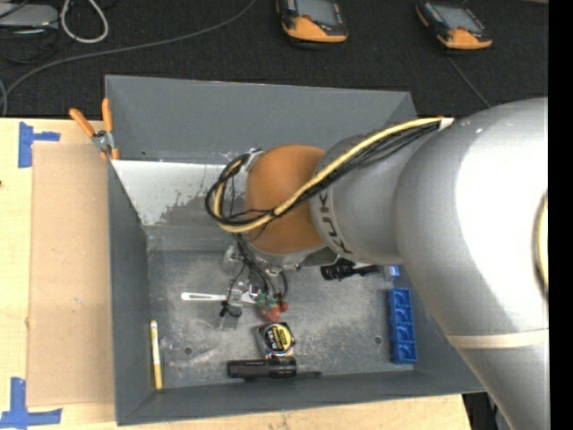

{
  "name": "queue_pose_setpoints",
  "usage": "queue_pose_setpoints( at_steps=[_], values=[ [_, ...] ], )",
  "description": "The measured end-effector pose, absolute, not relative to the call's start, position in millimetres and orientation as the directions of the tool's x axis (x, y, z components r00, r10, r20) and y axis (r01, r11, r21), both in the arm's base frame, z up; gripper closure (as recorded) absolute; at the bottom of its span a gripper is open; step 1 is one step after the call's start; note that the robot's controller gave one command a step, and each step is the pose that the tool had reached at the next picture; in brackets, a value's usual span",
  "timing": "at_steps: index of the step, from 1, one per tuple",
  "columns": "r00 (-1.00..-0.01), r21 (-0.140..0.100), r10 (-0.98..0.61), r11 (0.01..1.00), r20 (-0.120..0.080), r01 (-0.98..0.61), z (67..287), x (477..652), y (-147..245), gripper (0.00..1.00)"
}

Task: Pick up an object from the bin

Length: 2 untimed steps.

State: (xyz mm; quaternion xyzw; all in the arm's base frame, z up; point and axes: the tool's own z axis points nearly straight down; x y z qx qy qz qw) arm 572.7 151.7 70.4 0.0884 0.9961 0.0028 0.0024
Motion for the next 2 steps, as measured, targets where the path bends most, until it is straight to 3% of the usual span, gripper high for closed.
queue_pose_setpoints(
  at_steps=[1, 2],
  values=[
    [-0.998, 0.005, -0.06, 0.998, -0.007, -0.06, 70.9, 576.9, 159.8, 1.0],
    [-0.998, 0.005, -0.059, 0.998, -0.005, -0.059, 72.6, 576.3, 159.6, 1.0]
  ],
)
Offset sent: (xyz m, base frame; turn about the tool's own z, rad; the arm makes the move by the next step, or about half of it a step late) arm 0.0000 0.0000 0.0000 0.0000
